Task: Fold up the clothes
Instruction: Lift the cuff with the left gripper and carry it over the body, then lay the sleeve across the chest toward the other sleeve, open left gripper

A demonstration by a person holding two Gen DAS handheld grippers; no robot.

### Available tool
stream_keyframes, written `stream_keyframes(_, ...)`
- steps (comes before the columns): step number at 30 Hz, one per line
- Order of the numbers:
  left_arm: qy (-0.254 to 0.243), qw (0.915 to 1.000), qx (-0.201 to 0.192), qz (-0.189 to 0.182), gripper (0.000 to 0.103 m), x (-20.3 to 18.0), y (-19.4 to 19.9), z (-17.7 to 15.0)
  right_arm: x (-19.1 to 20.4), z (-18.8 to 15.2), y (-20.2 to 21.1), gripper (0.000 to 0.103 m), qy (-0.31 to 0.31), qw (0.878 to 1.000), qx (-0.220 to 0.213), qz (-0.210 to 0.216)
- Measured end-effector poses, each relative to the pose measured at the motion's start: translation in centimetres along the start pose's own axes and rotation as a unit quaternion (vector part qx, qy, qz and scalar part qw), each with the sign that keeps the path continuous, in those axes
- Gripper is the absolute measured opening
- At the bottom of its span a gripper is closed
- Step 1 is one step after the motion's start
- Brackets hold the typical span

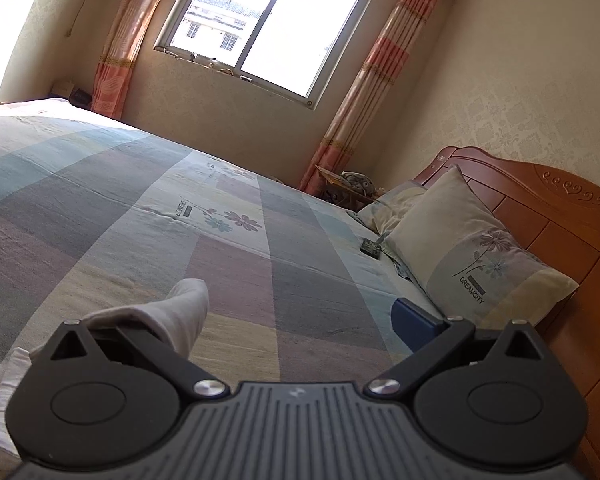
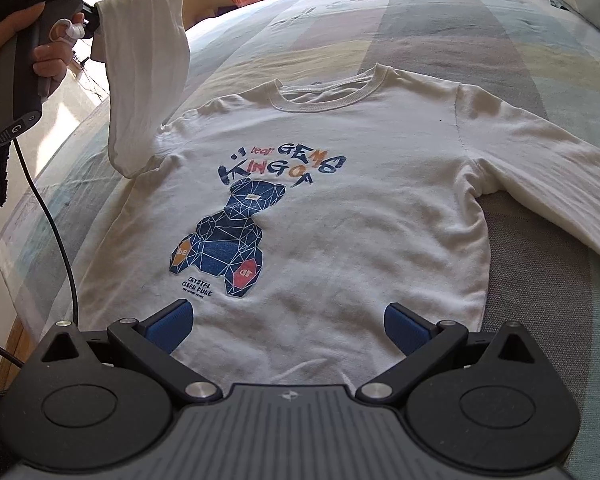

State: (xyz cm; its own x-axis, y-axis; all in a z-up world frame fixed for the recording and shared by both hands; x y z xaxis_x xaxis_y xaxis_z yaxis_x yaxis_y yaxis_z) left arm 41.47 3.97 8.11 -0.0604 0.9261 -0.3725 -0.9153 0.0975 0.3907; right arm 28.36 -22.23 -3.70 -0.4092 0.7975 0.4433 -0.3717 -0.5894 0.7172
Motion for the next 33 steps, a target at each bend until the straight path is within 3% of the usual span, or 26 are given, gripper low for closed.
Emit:
stream_keyframes(8, 0.005, 0.9997, 0.01, -0.021, 0.101, -2.7, -2.1, -3.0, -0.7, -0.4, 0.7, 0.103, 0.007, 0.999, 0.017, -0.026)
stream_keyframes(12, 0.012, 0.9988, 0.035, -0.034, 0.101, -3.4, -3.3, -4.1, -1.0, -0.5, 1.3, 0.103, -0.001, 0.999, 0.012, -0.036)
stream_keyframes(23, -0.052, 0.9944, 0.071, -0.059, 0.101, -6.8, -4.3, -7.0, -1.6, -1.3, 1.7, 0.103, -0.023, 0.999, 0.003, -0.041)
stream_keyframes(28, -0.081, 0.99, 0.107, -0.045, 0.101, -7.2, -6.2, -9.5, -1.7, -1.4, 1.8, 0.103, -0.025, 0.999, 0.001, -0.044)
stream_keyframes(33, -0.109, 0.9816, 0.147, -0.053, 0.101, -7.6, -7.3, -12.4, -2.1, -1.9, 1.7, 0.103, -0.034, 0.998, 0.004, -0.047)
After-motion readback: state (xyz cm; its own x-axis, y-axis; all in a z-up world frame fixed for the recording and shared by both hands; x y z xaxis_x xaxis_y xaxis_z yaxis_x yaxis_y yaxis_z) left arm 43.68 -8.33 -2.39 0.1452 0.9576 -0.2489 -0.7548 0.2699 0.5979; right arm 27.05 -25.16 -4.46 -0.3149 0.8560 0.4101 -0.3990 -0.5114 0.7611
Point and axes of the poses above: each gripper's, at about its wrist camera, not at the fingertips, and y roughly against the way its jaws point, x to its left, z to its top, the point moved 1 cm from there along -y, roughly the way its jaws point, and after that the axes turned 6 degrees about z, right-handed, at the moved point
